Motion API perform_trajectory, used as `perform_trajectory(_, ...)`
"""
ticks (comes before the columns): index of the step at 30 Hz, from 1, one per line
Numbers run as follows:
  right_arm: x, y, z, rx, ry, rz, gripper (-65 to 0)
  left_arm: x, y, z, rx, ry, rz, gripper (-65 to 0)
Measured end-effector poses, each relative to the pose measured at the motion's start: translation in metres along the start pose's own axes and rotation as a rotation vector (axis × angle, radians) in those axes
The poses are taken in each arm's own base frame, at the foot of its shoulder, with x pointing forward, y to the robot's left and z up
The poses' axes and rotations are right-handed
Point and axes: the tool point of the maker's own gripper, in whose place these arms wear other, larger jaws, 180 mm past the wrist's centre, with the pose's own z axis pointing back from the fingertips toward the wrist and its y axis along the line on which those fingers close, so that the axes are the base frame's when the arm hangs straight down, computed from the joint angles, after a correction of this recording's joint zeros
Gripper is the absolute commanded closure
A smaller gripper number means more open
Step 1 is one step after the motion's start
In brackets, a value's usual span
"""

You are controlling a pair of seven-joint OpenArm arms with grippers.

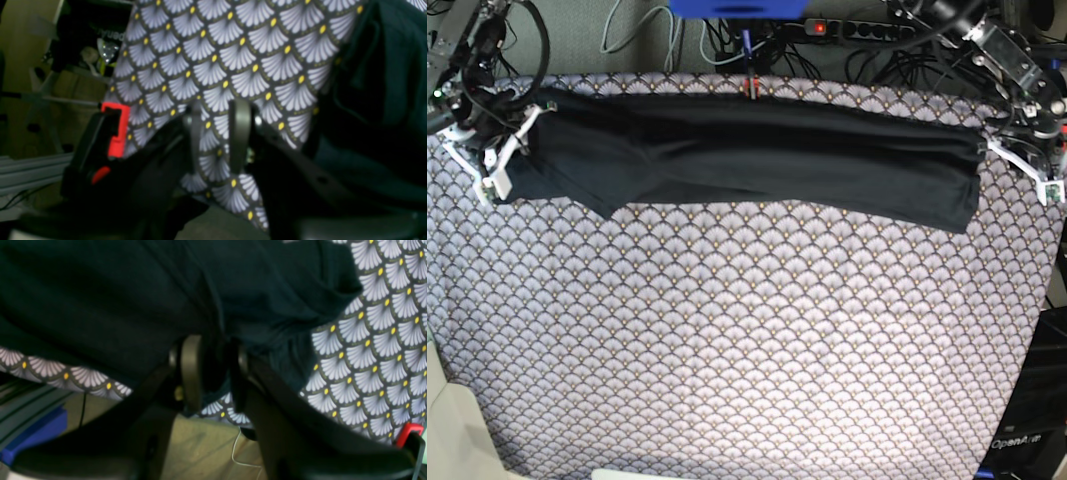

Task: Fold the T-shirt properly
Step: 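Lower the left gripper onto the strip's end and grasp it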

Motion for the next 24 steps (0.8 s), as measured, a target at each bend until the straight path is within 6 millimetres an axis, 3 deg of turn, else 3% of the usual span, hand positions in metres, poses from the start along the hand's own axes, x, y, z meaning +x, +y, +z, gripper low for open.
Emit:
perform_trajectory(6,0.004,0.01,-0.004,0.027,0.002,0.035,-16.6,0.0,-0.003,0.0,-0.005,0.003,0.002,-14.8)
perform_trajectory(9,0.005,0.013,-0.005,0.034,0.005,0.051,-16.6,0.011,-0.003,0.007,0.012,-0.011,0.004,-17.4)
perform_trajectory(11,0.006,0.015,-0.006,0.039,0.006,0.056,-16.6,0.019,0.0,0.017,0.039,-0.005,0.001,-24.2)
perform_trajectory(16,0.006,0.016,-0.006,0.041,0.004,0.057,-16.2,0.039,0.012,0.031,0.1,0.001,0.013,-50.2)
perform_trajectory(18,0.007,0.015,-0.006,0.041,0.002,0.057,-16.2,0.036,0.009,0.03,0.091,0.022,0.017,-55.5)
perform_trajectory(24,0.007,0.015,-0.006,0.041,0.002,0.057,-16.2,0.019,-0.008,0.016,0.034,0.086,0.046,-51.5)
